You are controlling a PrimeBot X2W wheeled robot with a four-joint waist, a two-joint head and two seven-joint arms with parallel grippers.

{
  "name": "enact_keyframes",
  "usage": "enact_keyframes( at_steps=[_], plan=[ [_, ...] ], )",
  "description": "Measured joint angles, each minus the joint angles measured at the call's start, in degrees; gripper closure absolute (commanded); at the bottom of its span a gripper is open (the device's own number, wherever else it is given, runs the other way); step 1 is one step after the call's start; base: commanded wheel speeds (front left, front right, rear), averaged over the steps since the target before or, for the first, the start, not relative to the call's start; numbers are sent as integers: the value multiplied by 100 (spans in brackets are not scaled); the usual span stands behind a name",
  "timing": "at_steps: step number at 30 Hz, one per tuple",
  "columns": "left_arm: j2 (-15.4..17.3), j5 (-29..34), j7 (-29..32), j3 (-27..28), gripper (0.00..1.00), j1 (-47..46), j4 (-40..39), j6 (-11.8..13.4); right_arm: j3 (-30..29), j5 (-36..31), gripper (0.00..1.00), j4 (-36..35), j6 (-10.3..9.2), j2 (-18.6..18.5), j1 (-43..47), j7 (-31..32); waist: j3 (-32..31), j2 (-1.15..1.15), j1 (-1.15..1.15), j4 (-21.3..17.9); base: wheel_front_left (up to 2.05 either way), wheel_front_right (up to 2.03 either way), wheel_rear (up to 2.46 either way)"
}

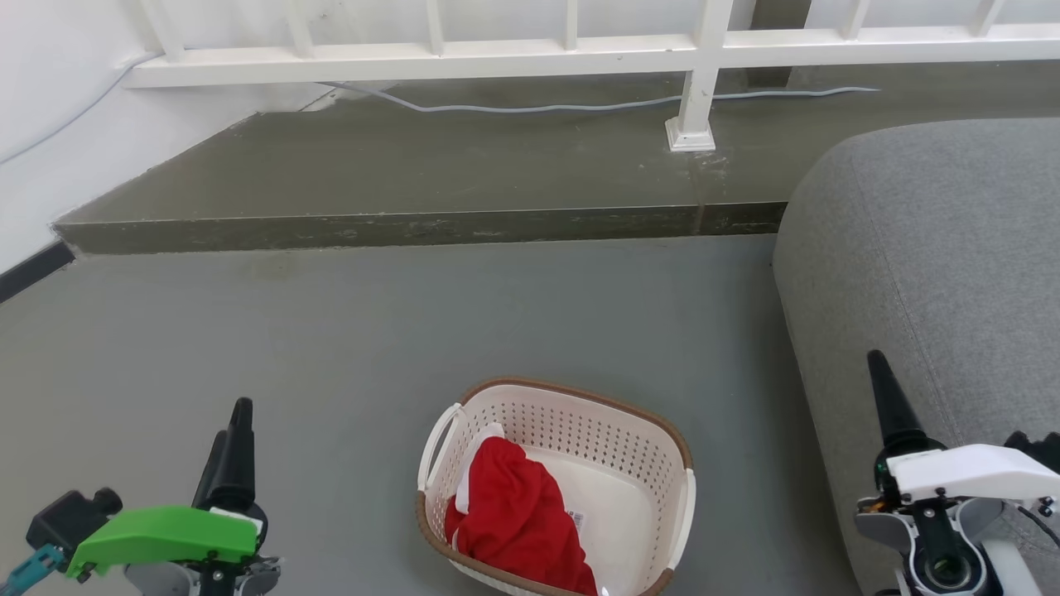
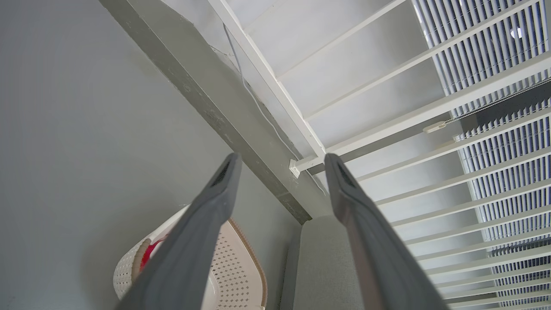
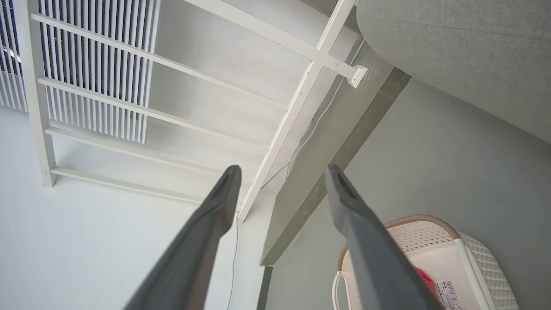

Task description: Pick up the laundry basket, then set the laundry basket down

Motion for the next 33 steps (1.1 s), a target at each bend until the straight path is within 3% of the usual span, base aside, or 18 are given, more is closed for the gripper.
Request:
enact_keyframes(
  at_steps=[18, 33],
  plan=[
    [82, 2052, -353, -348, 0, 175, -346, 277, 468, -1550, 0, -191, -293, -18, 140, -335, -12, 0, 0, -4, 0, 0, 0],
    [118, 3265, -626, -558, 0, 285, -624, 477, 805, -2668, 0, -364, -493, -32, 240, -602, -22, 0, 0, -5, 0, 0, 0]
  ],
)
